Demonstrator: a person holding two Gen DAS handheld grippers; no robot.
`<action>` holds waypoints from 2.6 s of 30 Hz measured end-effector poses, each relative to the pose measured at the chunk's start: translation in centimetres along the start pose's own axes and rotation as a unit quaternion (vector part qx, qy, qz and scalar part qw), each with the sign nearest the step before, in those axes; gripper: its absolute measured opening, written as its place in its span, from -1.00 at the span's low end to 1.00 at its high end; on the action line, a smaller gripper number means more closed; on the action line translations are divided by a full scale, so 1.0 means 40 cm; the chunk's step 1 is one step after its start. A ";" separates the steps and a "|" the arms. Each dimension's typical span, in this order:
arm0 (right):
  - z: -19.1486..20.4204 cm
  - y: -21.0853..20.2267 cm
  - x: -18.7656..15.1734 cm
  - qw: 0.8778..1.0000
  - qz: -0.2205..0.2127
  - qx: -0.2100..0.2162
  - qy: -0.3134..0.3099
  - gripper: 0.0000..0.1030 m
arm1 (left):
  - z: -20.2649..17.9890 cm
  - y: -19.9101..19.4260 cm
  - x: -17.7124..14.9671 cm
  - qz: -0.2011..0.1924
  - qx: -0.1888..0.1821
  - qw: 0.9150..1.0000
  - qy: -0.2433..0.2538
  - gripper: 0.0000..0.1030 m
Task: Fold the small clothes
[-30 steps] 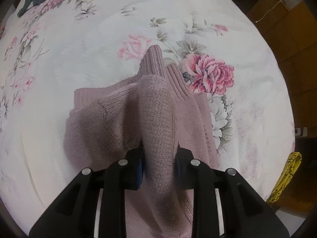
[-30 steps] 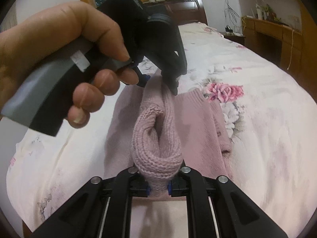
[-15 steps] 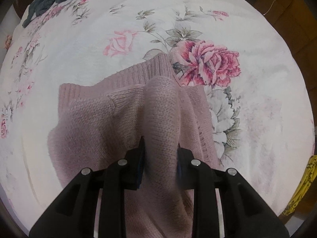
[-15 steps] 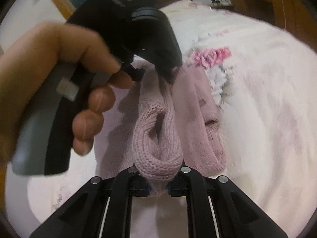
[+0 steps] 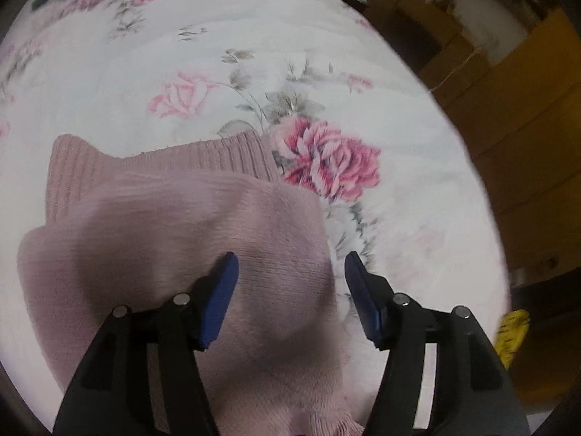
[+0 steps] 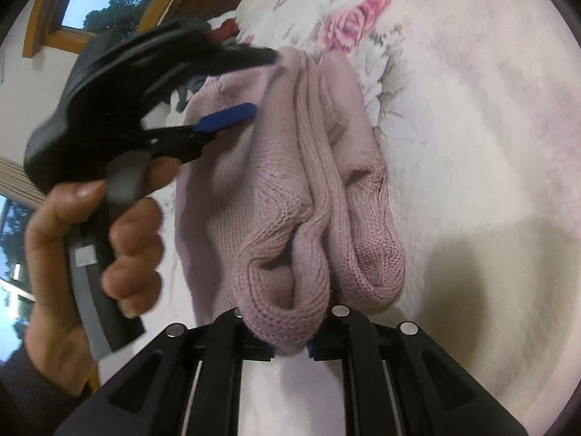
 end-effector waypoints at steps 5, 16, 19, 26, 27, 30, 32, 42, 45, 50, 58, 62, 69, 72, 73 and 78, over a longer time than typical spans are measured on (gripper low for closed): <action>-0.021 0.006 0.018 0.997 0.035 0.050 0.038 -0.61 | 0.076 -0.076 -0.009 0.001 -0.064 0.997 -0.035 0.31; -0.077 -0.005 0.145 0.975 0.091 0.158 0.126 0.20 | 0.230 -0.208 -0.178 0.001 -0.163 0.984 -0.077 0.32; -0.078 0.019 0.174 0.974 0.109 0.153 0.126 0.22 | 0.231 -0.206 -0.227 0.013 -0.178 0.981 -0.070 0.31; -0.031 0.044 0.215 0.985 0.136 0.098 0.036 -0.66 | 0.211 -0.160 -0.324 0.045 -0.225 0.971 -0.063 0.30; -0.020 0.025 0.226 0.988 0.120 0.098 0.023 -0.68 | 0.207 -0.138 -0.340 0.057 -0.226 0.971 -0.062 0.30; -0.063 -0.006 0.234 0.994 0.097 0.050 0.015 -0.70 | 0.204 -0.071 -0.370 0.081 -0.220 0.969 -0.071 0.24; -0.106 -0.012 0.211 0.994 0.102 0.036 0.033 -0.71 | 0.201 -0.031 -0.386 0.092 -0.219 0.968 -0.078 0.23; -0.050 0.014 0.206 0.988 0.114 0.083 0.059 -0.61 | 0.218 -0.088 -0.334 0.073 -0.259 0.959 -0.087 0.20; -0.038 -0.007 0.210 0.993 0.095 0.064 0.037 -0.64 | 0.213 -0.147 -0.208 0.019 -0.275 0.958 -0.082 0.20; -0.107 -0.010 0.186 0.994 0.091 0.038 0.055 -0.66 | 0.284 -0.058 -0.111 0.033 -0.247 0.961 -0.119 0.10; -0.016 -0.059 0.243 0.996 0.076 0.047 0.008 -0.42 | 0.341 -0.039 -0.105 0.038 -0.274 0.946 -0.167 -0.09; 0.062 -0.070 0.318 0.997 0.049 0.049 -0.033 -0.42 | 0.281 -0.109 -0.070 0.014 -0.298 0.945 -0.131 -0.03; 0.078 0.076 0.425 0.995 0.071 0.049 -0.046 -0.42 | 0.266 0.013 -0.006 0.049 -0.235 0.962 -0.126 -0.20; 0.062 0.130 0.452 0.994 0.085 0.049 -0.038 -0.42 | 0.307 0.065 -0.010 0.056 -0.226 0.960 -0.157 -0.49; 0.049 0.151 0.462 0.994 0.090 0.043 -0.037 -0.43 | 0.320 0.073 -0.014 0.055 -0.229 0.957 -0.167 -0.54; -0.053 0.204 0.503 0.995 0.095 -0.012 -0.026 -1.00 | 0.365 0.105 -0.025 0.060 -0.232 0.946 -0.216 -0.97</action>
Point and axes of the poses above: each gripper's, at about its wrist camera, not at the fingertips, and y roughly the way its jaws point, z to its left, x to its top, the point moved 6 cm from there along y, roughly the way its jaws point, and after that the axes turned 14 degrees about x, right-handed, at the moved point
